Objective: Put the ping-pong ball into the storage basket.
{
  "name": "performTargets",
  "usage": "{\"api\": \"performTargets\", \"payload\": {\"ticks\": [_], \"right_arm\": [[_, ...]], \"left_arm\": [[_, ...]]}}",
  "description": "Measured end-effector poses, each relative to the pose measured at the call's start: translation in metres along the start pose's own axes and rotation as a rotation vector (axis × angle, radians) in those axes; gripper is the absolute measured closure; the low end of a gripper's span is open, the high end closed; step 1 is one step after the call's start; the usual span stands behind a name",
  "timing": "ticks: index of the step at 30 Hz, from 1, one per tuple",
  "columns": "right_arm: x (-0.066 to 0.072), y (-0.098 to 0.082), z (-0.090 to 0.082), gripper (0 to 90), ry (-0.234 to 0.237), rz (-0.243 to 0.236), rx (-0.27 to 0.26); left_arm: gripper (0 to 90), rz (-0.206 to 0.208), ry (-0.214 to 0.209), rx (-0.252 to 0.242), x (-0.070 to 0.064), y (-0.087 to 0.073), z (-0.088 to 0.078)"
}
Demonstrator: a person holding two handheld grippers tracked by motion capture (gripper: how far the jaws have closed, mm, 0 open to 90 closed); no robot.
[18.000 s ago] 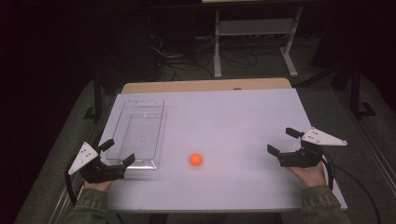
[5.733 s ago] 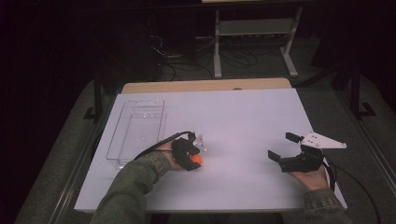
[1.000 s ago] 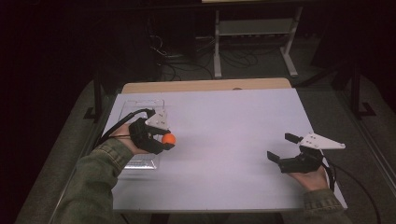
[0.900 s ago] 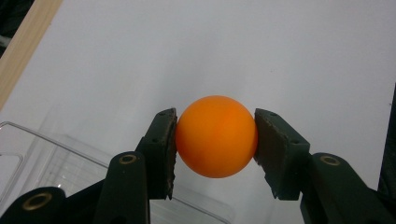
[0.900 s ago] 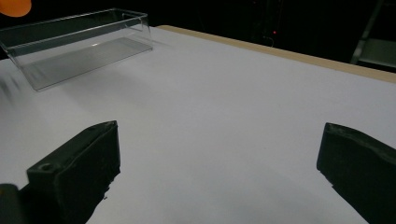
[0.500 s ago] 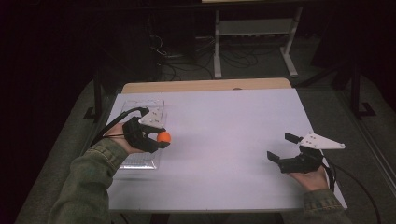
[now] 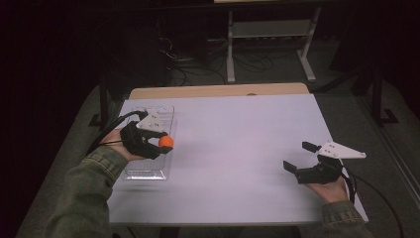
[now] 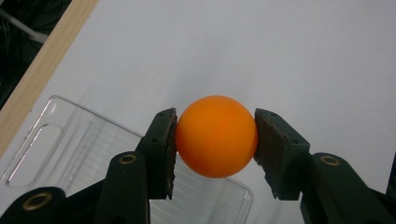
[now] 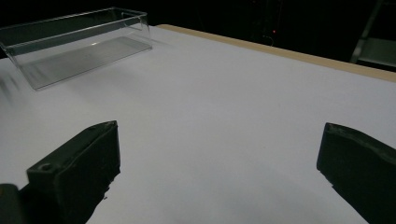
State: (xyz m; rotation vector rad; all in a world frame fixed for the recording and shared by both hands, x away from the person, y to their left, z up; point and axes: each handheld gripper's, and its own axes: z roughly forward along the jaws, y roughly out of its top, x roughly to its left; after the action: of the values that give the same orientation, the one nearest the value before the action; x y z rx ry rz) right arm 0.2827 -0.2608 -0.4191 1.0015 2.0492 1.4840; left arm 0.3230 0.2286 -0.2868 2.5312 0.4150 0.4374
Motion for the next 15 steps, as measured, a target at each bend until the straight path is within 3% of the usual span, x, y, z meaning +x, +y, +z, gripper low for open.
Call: {"api": "performTargets", "payload": {"ticks": [15], "right_arm": [[0.0000,-0.0004,0.0008,0.0,0.000,-0.004,0.005]], "left_arm": [[50.8,-0.015,0.006,0.035,0.0062,-0.0070,-0.0052]]}}
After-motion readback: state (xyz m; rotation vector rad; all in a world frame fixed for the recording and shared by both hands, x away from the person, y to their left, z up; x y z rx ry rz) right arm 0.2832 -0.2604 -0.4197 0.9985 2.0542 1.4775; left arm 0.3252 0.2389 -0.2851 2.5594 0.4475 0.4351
